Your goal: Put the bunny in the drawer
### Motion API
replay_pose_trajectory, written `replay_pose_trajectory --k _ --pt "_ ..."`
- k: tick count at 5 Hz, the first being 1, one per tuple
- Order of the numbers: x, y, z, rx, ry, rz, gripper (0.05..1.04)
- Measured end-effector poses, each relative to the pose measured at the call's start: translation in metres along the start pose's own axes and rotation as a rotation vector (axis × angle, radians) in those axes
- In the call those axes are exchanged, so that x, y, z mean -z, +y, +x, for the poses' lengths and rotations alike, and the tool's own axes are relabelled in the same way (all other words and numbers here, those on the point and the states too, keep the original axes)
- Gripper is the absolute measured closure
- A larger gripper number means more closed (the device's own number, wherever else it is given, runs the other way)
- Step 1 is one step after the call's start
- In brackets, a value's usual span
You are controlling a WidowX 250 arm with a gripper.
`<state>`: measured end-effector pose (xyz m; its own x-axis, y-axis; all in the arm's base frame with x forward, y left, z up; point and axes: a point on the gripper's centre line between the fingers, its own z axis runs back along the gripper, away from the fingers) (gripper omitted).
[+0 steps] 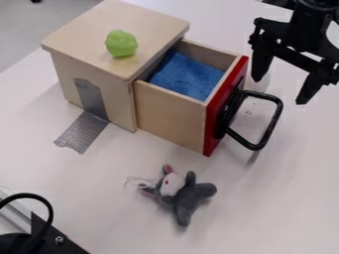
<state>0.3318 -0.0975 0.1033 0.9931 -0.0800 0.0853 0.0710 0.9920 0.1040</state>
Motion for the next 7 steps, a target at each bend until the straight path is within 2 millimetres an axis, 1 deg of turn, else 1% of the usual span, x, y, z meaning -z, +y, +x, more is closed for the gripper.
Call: replay_pose_trajectory --k 1,2,3,4,5,6,7 --pt "0.012 -0.001 -0.005 0.007 0.038 0.010 0.083" --pt "0.013 0.000 -0.032 -0.010 0.069 0.025 0.084" --pt "0.002 -0.008 -0.065 0.005 0.048 -0.003 0.084" --pt "0.011 -0.010 -0.097 0.021 0.060 -0.012 0.084" --pt "0.046 -0.003 -0.127 0.029 0.109 0.020 0.084" --pt "0.068 0.020 -0.139 -0.002 0.135 0.045 0.084" --pt "0.072 0.042 -0.143 -0.039 0.148 0.054 0.084"
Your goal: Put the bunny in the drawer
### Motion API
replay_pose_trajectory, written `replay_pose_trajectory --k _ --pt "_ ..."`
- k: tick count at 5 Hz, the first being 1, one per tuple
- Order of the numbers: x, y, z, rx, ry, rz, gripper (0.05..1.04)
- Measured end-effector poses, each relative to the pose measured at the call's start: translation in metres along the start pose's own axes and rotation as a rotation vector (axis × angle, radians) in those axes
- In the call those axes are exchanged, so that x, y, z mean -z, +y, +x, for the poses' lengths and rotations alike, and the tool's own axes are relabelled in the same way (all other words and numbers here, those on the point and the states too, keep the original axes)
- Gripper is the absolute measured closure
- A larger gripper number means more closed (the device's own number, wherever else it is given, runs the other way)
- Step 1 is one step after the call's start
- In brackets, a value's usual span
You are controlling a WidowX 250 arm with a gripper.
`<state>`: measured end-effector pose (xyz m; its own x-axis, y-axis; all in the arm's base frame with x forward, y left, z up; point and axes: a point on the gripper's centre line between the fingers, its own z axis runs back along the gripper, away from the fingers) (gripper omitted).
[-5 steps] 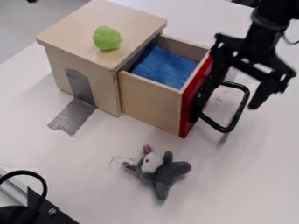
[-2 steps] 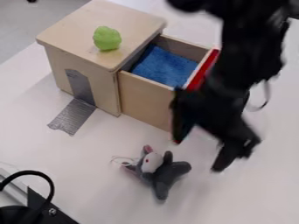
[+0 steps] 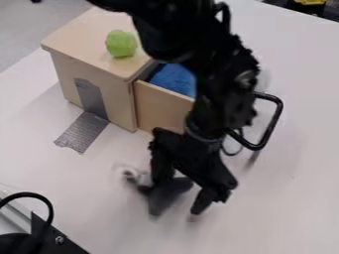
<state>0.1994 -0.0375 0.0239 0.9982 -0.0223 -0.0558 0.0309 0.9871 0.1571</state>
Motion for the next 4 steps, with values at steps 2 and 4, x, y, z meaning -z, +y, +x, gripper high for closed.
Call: replay_pose_trajectory --k 2,4 --pt "-0.003 0.009 -0.002 0.000 -0.006 -0.016 0.100" --pt "0.031 0.006 -0.001 0.024 0.095 0.018 0.463"
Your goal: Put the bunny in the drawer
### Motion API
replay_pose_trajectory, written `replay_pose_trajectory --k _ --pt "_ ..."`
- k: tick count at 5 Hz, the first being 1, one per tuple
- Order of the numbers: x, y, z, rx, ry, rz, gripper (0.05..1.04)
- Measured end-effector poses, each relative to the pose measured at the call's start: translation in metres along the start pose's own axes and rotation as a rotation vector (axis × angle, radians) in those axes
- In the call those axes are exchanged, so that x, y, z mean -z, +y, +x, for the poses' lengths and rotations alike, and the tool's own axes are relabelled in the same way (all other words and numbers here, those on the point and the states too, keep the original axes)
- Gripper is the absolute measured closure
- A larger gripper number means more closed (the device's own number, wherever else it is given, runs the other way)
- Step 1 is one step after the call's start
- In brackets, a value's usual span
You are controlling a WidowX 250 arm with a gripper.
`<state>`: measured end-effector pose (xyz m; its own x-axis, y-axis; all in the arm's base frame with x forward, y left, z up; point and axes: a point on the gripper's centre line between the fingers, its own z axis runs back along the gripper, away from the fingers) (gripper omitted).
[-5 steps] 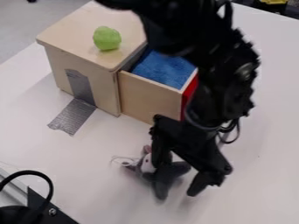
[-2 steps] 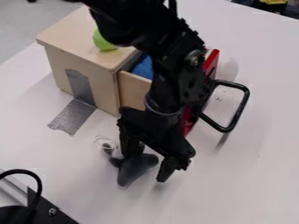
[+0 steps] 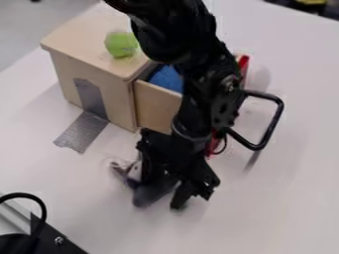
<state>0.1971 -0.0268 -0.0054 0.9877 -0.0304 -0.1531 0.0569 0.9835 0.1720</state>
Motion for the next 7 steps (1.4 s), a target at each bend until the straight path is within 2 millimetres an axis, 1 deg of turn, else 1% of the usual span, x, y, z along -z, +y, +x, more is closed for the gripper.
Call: replay_pose_trajectory --k 1,2,3,4,5,6,7 --pt "0.002 -0.002 0.004 0.013 0.005 0.010 0.669" --pt "0.001 -0.002 0.005 0.016 0.015 0.014 0.762" --pt "-0.006 -0.002 0.003 0.009 0.038 0.021 0.802" --pt "-0.028 -0.013 -0.008 -0.002 0.031 0.010 0.853" --pt "-0.072 -0.008 -0.006 -0.049 -0.036 0.004 0.887" --pt "-0.116 0.004 0.005 -0.107 -0.121 -0.019 0.903" --pt "-0.143 0.026 0.025 -0.176 -0.192 -0.046 0.909"
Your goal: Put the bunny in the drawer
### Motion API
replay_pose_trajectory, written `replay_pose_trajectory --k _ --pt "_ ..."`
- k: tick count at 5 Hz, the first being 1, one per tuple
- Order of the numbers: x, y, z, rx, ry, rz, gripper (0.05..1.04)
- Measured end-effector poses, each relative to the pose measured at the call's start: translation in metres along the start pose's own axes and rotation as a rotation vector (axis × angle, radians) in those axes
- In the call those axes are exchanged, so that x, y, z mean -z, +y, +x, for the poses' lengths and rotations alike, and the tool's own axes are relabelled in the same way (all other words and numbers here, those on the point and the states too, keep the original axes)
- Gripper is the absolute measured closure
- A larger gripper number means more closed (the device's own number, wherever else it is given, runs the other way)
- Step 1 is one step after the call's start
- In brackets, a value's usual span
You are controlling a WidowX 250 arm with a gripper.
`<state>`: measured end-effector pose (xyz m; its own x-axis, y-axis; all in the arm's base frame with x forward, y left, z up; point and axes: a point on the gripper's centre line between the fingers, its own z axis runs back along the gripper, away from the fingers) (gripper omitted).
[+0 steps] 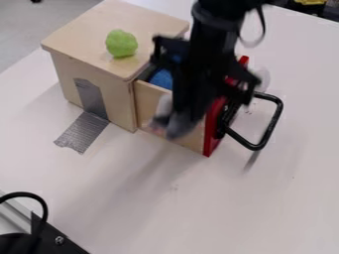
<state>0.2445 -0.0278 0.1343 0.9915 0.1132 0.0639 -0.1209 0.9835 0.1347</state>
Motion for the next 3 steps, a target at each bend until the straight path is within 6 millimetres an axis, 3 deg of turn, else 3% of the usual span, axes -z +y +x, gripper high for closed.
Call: replay_pose_trajectory --k 1,3 --pt "-0.011 0.008 0.033 -0.009 -0.083 -0.046 0.910" --pt "0.008 0.007 0.086 0.011 -0.136 -0.087 0.913"
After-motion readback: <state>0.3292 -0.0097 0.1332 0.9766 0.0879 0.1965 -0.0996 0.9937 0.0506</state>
